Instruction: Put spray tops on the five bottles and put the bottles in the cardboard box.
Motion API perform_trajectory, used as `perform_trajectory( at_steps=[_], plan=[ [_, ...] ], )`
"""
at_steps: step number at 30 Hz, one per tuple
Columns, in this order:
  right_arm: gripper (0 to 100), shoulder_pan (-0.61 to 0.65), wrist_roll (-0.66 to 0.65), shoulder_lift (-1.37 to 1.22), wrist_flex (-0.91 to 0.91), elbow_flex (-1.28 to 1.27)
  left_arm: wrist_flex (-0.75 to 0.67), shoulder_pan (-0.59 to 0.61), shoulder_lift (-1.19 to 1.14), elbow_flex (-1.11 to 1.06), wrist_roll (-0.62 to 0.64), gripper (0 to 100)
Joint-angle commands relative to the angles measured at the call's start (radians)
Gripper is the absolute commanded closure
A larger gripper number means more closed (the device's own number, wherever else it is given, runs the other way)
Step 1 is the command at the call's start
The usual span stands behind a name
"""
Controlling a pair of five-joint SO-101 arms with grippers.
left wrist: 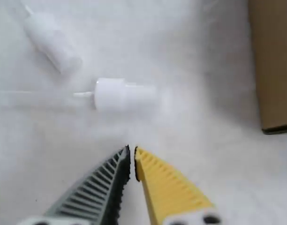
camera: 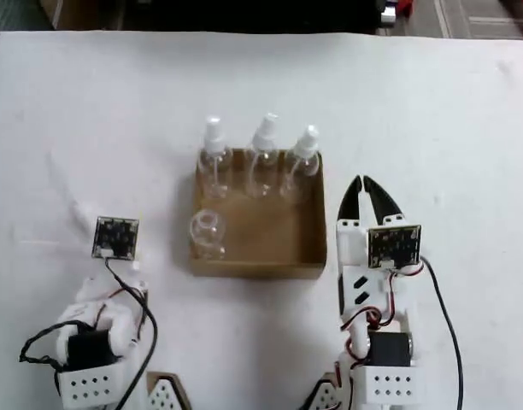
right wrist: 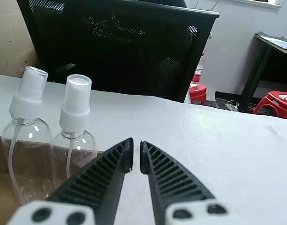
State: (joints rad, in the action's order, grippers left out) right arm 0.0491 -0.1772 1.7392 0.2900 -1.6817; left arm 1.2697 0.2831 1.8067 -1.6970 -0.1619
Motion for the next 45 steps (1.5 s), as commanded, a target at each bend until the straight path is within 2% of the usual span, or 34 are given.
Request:
perform_trajectory(
  at_steps=[1, 11, 16, 45],
  plan=[
    [98.1, 0.001, -0.002, 0.001, -0.013, -0.012, 0.006, -0.007, 0.004, 0.005, 0.009, 98],
    [98.1, 0.002, -0.005, 0.001, -0.013, -0.012, 0.006, -0.007, 0.004, 0.005, 0.009, 98],
    [98.1, 0.002, -0.078, 0.001, -0.012, -0.012, 0.006, -0.007, 0.004, 0.005, 0.009, 98],
    [98.1, 0.028, -0.084, 0.001, 0.001, -0.012, 0.006, -0.007, 0.004, 0.005, 0.009, 98]
  ],
)
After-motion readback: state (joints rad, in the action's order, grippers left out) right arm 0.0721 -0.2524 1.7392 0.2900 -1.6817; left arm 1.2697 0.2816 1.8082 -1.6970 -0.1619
